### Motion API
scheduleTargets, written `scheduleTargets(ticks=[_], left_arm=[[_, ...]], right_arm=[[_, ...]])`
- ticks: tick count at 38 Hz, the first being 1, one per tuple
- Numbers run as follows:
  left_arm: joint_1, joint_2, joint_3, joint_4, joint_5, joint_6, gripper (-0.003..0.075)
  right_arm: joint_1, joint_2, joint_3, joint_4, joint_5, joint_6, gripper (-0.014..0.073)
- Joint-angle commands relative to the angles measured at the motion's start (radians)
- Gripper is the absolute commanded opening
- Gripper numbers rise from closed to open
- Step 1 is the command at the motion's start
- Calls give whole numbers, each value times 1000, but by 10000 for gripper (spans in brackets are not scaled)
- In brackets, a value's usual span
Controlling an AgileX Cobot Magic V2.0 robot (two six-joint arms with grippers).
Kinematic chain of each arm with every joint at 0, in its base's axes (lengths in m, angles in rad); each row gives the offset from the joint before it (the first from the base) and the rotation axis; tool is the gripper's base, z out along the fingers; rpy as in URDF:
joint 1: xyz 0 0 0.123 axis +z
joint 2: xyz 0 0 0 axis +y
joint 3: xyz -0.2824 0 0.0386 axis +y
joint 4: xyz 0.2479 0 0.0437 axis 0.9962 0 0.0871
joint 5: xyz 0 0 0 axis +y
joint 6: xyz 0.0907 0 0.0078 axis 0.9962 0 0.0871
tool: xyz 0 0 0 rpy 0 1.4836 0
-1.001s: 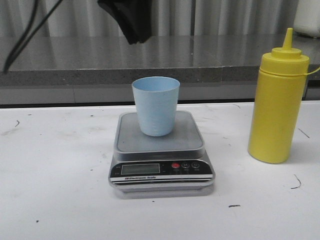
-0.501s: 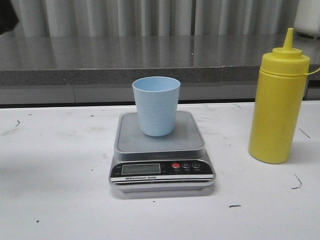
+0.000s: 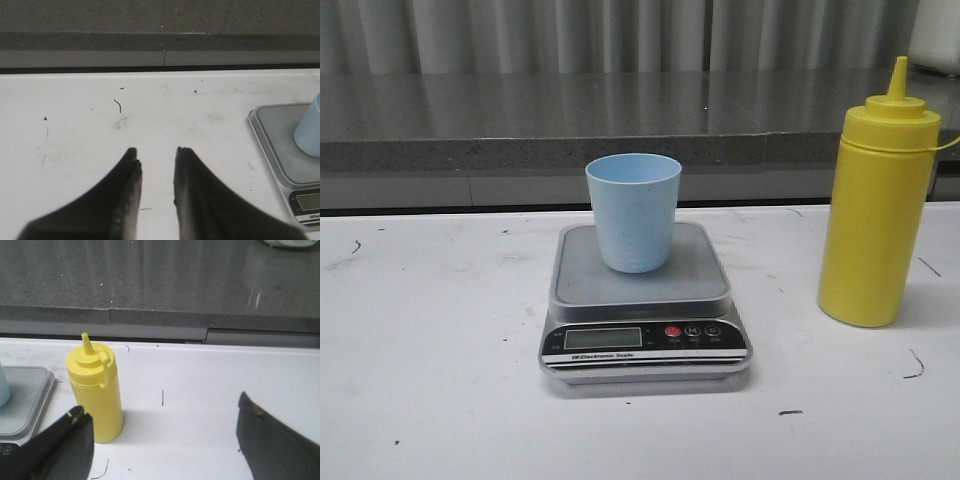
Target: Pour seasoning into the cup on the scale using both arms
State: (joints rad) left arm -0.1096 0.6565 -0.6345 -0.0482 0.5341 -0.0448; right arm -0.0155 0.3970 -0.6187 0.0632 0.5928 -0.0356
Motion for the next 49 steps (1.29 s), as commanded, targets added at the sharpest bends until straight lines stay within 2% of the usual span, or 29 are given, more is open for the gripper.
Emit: scheduleTargets(ticks=[1,3,23,35,41,49], left_arm=[[3,-81,11,8,-86,-6,13],[3,-123,28,8,-84,-1,-19],[3,-499,67,8,-31,2,-20],[3,-666,67,8,20,2,-20],[3,-680,67,8,18,2,-20],[3,-680,67,8,16,2,-20]], right_arm=[[-1,15,-32,2,-77,-14,602],[-1,15,-32,2,-77,-14,602],[4,17,-32,2,-80,-14,602],[93,136,-32,5,-89,-55,602],[128,214,-9,9,-144,-54,602],[140,248,144,86,-311,-54,602]])
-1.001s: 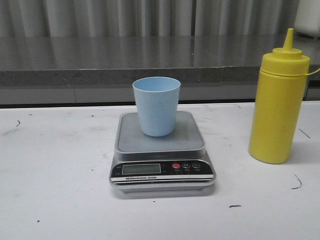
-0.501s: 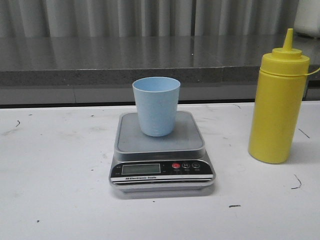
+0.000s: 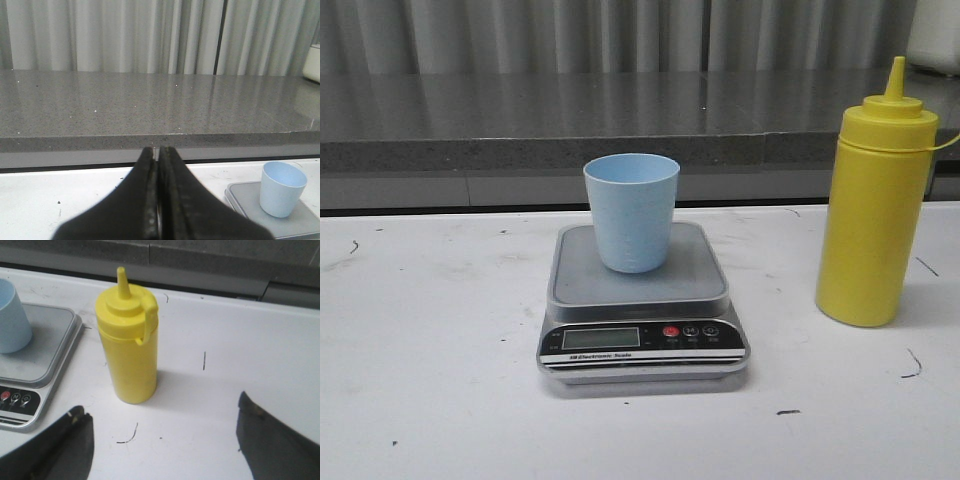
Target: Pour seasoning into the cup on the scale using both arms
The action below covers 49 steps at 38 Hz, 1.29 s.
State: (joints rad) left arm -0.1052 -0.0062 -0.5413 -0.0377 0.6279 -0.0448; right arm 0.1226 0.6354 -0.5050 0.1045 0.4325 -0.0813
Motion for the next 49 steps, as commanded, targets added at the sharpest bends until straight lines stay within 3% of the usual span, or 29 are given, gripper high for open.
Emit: scheduleTargets(ticks=[1,9,20,35,49], left_arm=[[-1,-17,-26,-2,-78,2,-20],[-1,-17,-26,-2,-76,2,-20],[-1,-17,-26,-2,-76,2,-20],[-1,-17,-26,-2,-76,2,-20],[-1,-17,-26,-2,-76,2,-20]], right_arm=[[2,10,55,68,-177,-8,602],[2,22,165,94,-405,-8,602],[8,190,173,94,-470,-8,602],[187,503,173,99,-746,-6,602],[200,701,173,108,-1056,67,602]])
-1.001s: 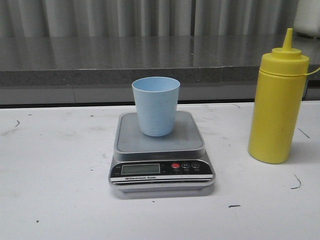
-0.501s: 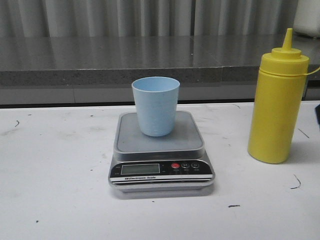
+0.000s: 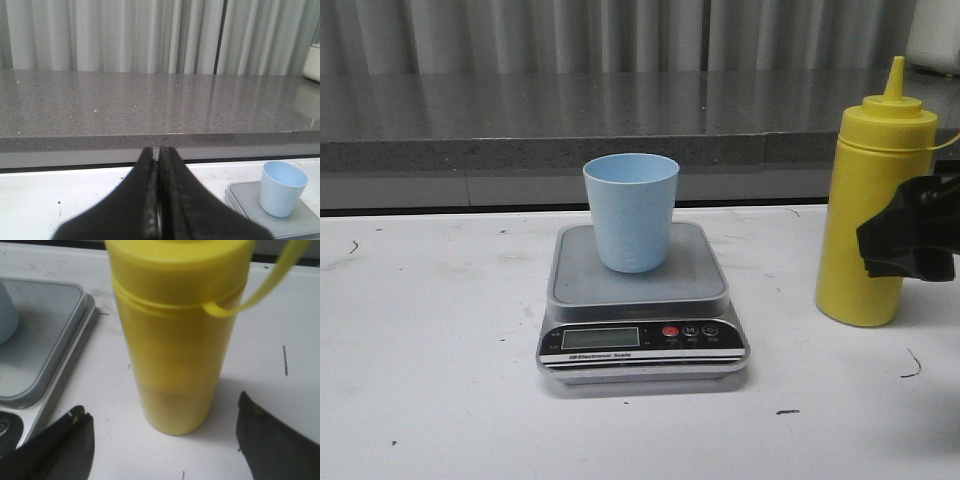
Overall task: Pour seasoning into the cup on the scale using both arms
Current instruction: 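Reach the right gripper to the yellow squeeze bottle and grasp it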
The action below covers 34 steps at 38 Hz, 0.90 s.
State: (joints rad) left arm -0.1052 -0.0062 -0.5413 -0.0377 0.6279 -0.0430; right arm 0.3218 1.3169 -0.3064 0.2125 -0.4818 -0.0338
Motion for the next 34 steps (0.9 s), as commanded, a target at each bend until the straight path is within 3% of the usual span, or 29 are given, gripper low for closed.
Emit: scheduleTargets(ticks=[1,23,34], left_arm=[[-1,-17,-26,-2,-76,0,-20],[-1,-17,-26,-2,-76,0,-20],[-1,-17,-26,-2,-76,0,-20]], right_arm=[[1,36,-25,0,-157,25,602],[1,274,-25,-2,-479,122,602],[1,437,-27,-7,-765,220,602]])
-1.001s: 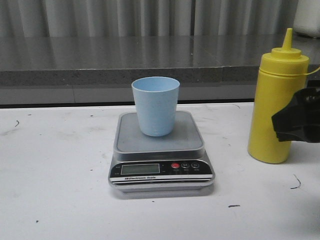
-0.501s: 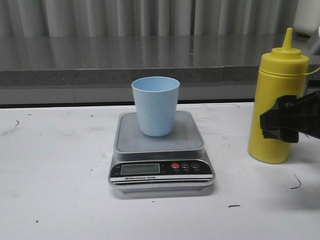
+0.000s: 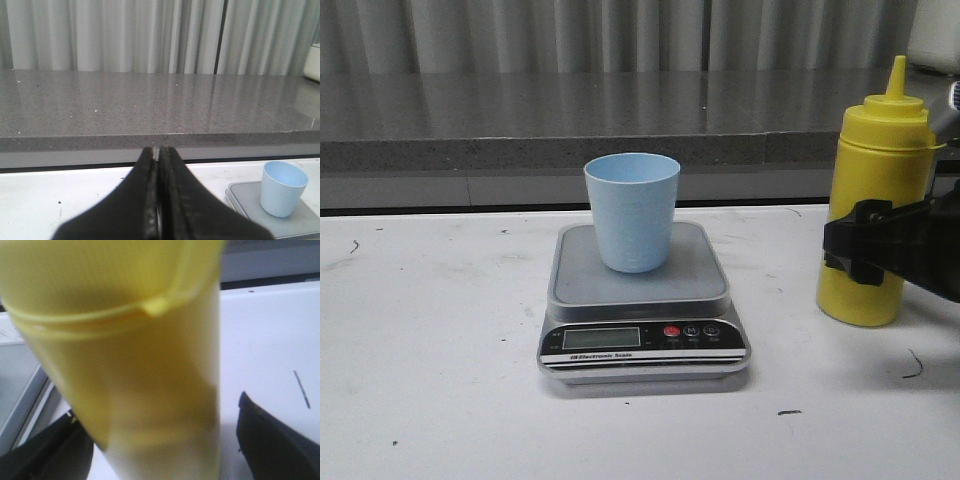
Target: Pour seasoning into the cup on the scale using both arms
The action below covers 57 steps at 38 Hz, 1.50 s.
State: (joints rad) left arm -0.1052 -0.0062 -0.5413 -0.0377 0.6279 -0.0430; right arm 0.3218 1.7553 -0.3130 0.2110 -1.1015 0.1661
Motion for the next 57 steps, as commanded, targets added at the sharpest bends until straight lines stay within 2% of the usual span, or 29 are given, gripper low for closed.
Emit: scheduleTargets(ticks=[1,19,20,22,24,26,29,36,40,44,48,57], left_arm=[[-1,-17,-26,-2,-76,0,-20],[-1,-15,-26,-2,-76,0,-20],[-1,-15,-26,-2,-76,0,-20],[-1,-15,-26,-2,-76,0,-20],[-1,-15,-26,-2,-76,0,-20],[-1,-15,-26,-2,-76,0,-20],[-1,-15,-26,-2,-76,0,-20],[-1,-15,-26,-2,-76,0,-20],[-1,-15,-26,-2,-76,0,-20],[-1,-15,-26,-2,-76,0,-20],[-1,-15,-26,-2,-76,0,-20],[-1,-15,-26,-2,-76,0,-20]], right_arm=[[1,11,-21,-7,-165,28,602],[1,57,-104,-15,-175,33,591],[1,57,-104,-16,-177,33,560],[1,57,-104,-22,-178,33,440],[1,57,-104,-36,-182,32,261],[1,57,-104,-47,-185,23,130],[1,49,-104,-53,-185,-26,50],[1,-38,-178,-53,-155,-350,50],[1,-100,-260,-53,-14,-572,50],[1,-124,-324,-53,106,-734,49],[1,-128,-390,-53,183,-927,46],[1,-125,-478,-53,209,-1331,46]])
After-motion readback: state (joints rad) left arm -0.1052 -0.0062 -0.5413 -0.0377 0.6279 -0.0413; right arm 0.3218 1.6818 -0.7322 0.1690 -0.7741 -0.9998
